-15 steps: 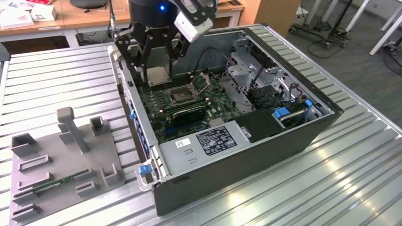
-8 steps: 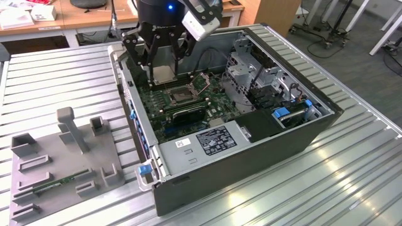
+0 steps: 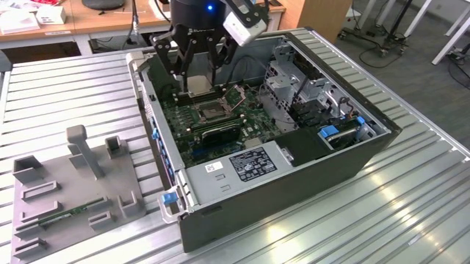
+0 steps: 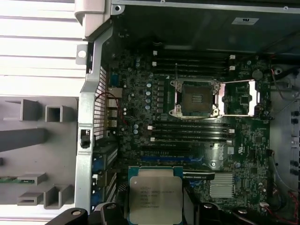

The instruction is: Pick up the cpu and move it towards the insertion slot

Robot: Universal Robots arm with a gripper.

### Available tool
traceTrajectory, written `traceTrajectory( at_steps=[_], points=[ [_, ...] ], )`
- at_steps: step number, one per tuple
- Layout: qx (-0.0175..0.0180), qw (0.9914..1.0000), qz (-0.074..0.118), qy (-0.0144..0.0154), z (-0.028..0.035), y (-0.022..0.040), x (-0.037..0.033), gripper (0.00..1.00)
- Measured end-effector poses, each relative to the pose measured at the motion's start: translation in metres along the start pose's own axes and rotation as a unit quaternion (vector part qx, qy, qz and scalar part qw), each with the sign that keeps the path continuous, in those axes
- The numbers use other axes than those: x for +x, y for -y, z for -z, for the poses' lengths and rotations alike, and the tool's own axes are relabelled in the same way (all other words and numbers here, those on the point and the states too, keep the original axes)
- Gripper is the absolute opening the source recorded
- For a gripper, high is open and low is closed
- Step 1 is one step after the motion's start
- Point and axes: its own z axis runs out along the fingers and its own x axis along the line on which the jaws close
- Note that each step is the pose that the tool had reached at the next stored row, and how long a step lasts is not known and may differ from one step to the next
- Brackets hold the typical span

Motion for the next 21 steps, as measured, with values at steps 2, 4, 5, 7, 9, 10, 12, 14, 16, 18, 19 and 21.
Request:
traceTrajectory(
  at_steps=[2, 4, 5, 7, 9, 10, 12, 14, 16, 18, 19, 21],
  points=[
    [0.0000, 1.00000, 0.000, 0.0000, 0.0000, 0.0001, -0.0040, 0.55],
    [0.0000, 1.00000, 0.000, 0.0000, 0.0000, 0.0002, -0.0079, 0.55],
    [0.0000, 1.00000, 0.000, 0.0000, 0.0001, 0.0002, -0.0099, 0.55],
    [0.0000, 1.00000, 0.000, 0.0000, 0.0001, 0.0003, -0.0140, 0.55],
    [0.0000, 1.00000, 0.000, 0.0000, 0.0000, 0.0004, -0.0183, 0.55],
    [0.0000, 1.00000, 0.000, 0.0000, 0.0001, 0.0004, -0.0206, 0.55],
    [0.0001, 1.00000, 0.000, -0.0001, 0.0001, 0.0005, -0.0251, 0.55],
    [0.0000, 1.00000, 0.000, 0.0000, 0.0001, 0.0006, -0.0296, 0.55],
    [0.0000, 1.00000, 0.000, 0.0000, 0.0001, 0.0007, -0.0340, 0.55],
    [0.0000, 1.00000, 0.000, 0.0000, 0.0001, 0.0007, -0.0382, 0.55],
    [0.0000, 1.00000, 0.000, 0.0000, 0.0001, 0.0008, -0.0404, 0.55],
    [0.0000, 1.00000, 0.000, 0.0000, 0.0001, 0.0008, -0.0442, 0.55]
  ],
)
